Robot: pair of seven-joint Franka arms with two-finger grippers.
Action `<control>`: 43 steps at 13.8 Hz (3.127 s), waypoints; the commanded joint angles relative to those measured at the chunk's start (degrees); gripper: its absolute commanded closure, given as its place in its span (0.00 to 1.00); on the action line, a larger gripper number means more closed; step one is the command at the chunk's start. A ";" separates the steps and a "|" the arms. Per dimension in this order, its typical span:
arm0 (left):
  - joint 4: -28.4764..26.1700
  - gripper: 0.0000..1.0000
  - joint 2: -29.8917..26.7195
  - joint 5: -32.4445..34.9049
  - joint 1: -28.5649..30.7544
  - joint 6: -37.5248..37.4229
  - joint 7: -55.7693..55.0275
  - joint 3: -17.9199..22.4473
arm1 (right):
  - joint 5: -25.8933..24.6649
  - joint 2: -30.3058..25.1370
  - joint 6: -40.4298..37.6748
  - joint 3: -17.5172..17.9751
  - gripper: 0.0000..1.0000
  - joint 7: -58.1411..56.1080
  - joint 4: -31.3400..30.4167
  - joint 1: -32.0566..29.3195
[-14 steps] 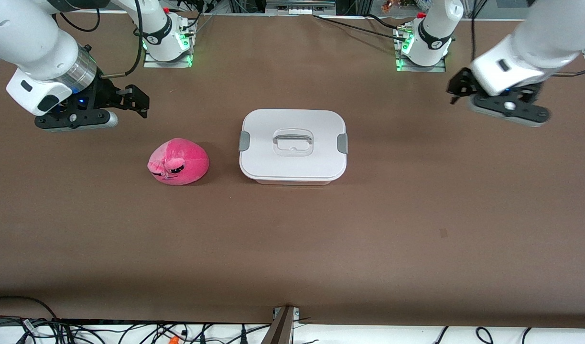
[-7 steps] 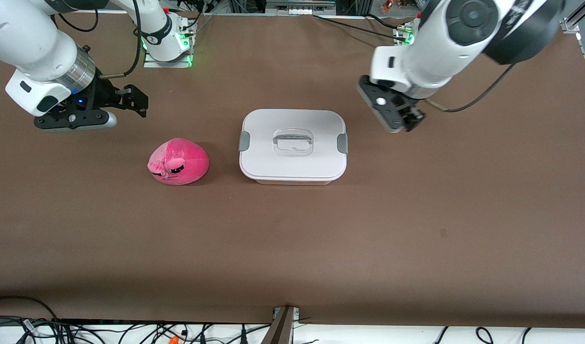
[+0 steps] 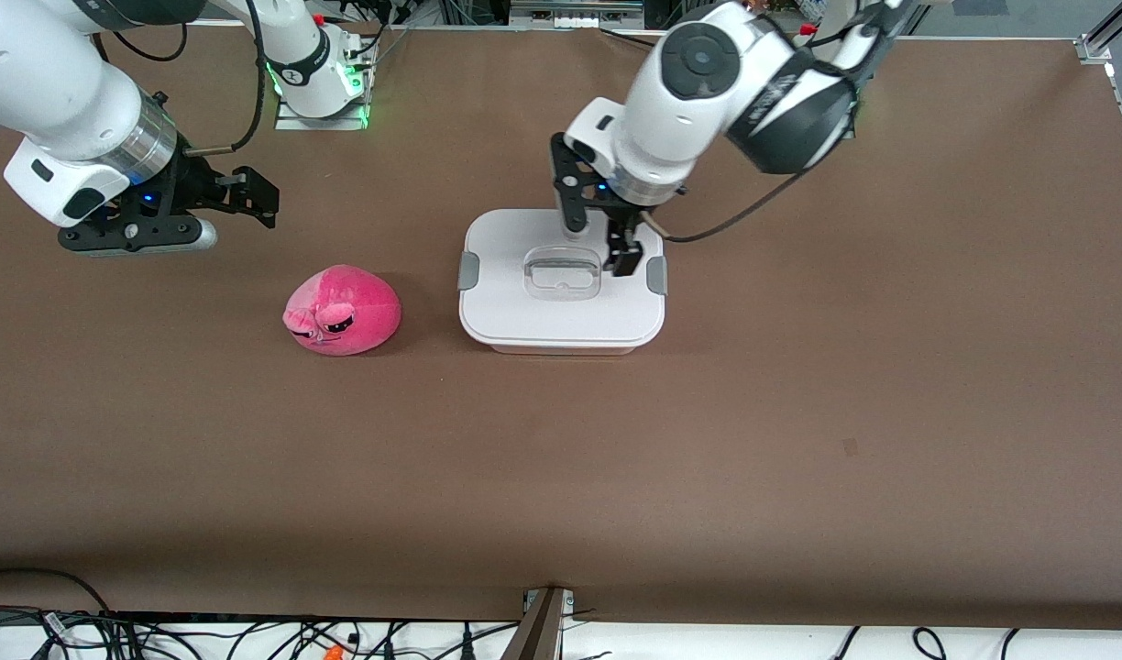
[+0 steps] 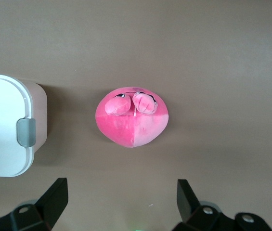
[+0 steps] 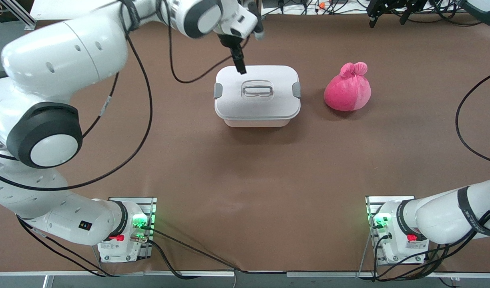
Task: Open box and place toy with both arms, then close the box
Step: 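Reach the left gripper to the lid handle while the right gripper approaches the toy, then lift the white lid with the left gripper while the right gripper grasps the toy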
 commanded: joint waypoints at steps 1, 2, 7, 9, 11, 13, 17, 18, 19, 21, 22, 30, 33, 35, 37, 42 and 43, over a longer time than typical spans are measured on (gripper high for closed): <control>-9.57 0.00 -1.54 1.36 -0.92 12.21 0.60 0.13 | 1.05 -0.09 0.14 -0.41 0.00 -0.72 -0.24 -0.39; -11.78 0.00 -1.45 1.44 -1.80 15.21 -0.88 0.13 | 1.31 -0.09 0.41 -0.41 0.00 -0.72 0.11 -0.39; -13.56 0.00 1.09 7.77 -3.22 21.30 -4.68 0.30 | 3.78 -0.18 0.76 0.03 0.00 -0.72 0.81 0.04; -13.56 0.00 2.50 8.56 -3.04 23.23 -4.59 0.39 | 3.69 -0.01 0.85 -0.23 0.00 -0.63 0.72 -0.39; -13.38 0.40 3.21 11.98 -3.13 23.85 -4.68 0.31 | 2.38 0.52 0.94 -0.23 0.00 -0.63 0.72 -0.31; -13.03 0.96 3.47 12.96 -3.13 24.03 -4.68 0.30 | 2.37 0.87 1.64 -0.67 0.00 -0.72 0.64 -0.83; -13.03 1.00 3.47 12.96 -3.04 24.03 -4.68 0.30 | 0.72 4.91 2.96 -0.93 0.00 -0.63 0.90 -1.80; -13.03 1.00 3.47 12.96 -2.95 24.03 -4.68 0.30 | 0.09 6.31 2.53 -0.93 0.00 -1.07 0.73 -1.80; -13.03 1.00 3.30 13.05 -2.95 23.94 -3.90 0.30 | 0.35 7.28 2.09 -0.93 0.00 -1.25 0.81 -1.80; -12.86 1.00 2.60 13.05 -2.95 23.24 -3.71 0.22 | 0.52 7.29 1.91 -0.76 0.00 -4.65 -0.32 -1.54; -12.85 1.00 1.29 13.05 -3.04 22.72 -3.71 0.13 | 0.87 6.68 3.47 -0.58 0.00 -5.55 -3.72 -1.45; -1.19 1.00 -8.57 12.17 1.77 -18.01 -3.63 0.39 | 2.72 0.78 32.13 -0.58 0.00 -6.26 -31.26 -1.54; 4.45 1.00 -8.31 12.08 10.64 -27.55 6.43 0.39 | 3.33 0.96 36.52 -0.49 0.00 -6.26 -34.77 -1.54; 4.46 1.00 -8.13 12.17 17.23 -28.88 14.79 0.48 | 3.60 2.27 39.95 -0.32 0.00 -6.26 -35.57 -1.45; 4.63 1.00 -6.30 12.08 23.64 -28.79 21.31 0.57 | 3.60 3.77 43.20 -0.32 0.00 -6.26 -36.36 -1.36; 7.01 1.00 -2.07 18.82 33.16 -28.44 32.73 0.92 | 3.60 5.88 49.28 0.21 0.30 -6.26 -38.91 -1.19; 7.62 1.00 -0.85 18.15 35.52 -28.35 33.72 0.92 | 3.52 5.80 48.93 0.30 0.58 -6.43 -38.91 -1.19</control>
